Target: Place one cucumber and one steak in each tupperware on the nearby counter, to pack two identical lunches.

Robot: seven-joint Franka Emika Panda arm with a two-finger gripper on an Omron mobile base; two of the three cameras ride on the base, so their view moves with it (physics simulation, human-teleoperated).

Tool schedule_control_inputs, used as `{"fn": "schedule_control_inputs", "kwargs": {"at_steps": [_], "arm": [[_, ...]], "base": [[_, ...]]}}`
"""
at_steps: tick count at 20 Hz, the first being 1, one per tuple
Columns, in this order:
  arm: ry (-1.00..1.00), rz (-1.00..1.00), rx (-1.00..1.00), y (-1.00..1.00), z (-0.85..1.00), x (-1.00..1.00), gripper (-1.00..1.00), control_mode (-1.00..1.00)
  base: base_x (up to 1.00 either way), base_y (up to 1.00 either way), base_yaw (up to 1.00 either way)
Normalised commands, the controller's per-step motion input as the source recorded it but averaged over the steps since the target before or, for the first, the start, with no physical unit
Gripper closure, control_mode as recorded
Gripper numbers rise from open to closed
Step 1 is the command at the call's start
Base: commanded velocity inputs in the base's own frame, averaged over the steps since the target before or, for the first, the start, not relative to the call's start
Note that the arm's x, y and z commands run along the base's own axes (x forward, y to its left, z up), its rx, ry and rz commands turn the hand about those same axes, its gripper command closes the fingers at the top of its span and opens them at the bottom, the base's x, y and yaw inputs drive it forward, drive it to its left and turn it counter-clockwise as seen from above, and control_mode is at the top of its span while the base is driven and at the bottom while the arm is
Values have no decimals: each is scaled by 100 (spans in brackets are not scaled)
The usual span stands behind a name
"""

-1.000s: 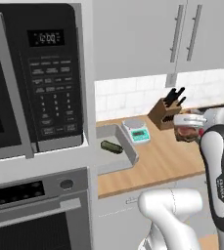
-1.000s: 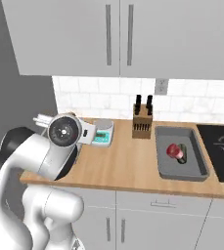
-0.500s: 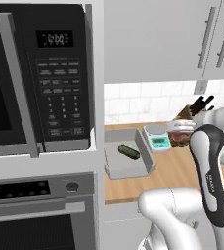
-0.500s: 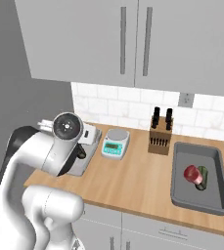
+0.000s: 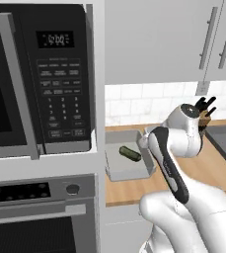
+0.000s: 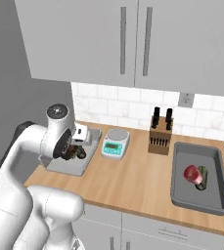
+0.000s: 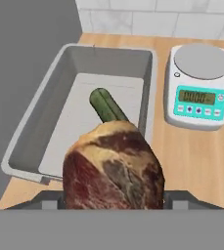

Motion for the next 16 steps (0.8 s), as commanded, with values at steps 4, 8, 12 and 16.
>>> {"fn": "schedule_control_inputs", "kwargs": {"at_steps": [4,8,12,16], "arm": [[25,9,0,0,-56,87,100,-100],[19,4,-1,3,-53,72,100,-100],[4,0,-3,13,-28,37,100,-100],[-2,0,0,23,-19,13,100,-100]], "base": [[0,0,0],[0,0,0],[0,0,0],[0,0,0]]}}
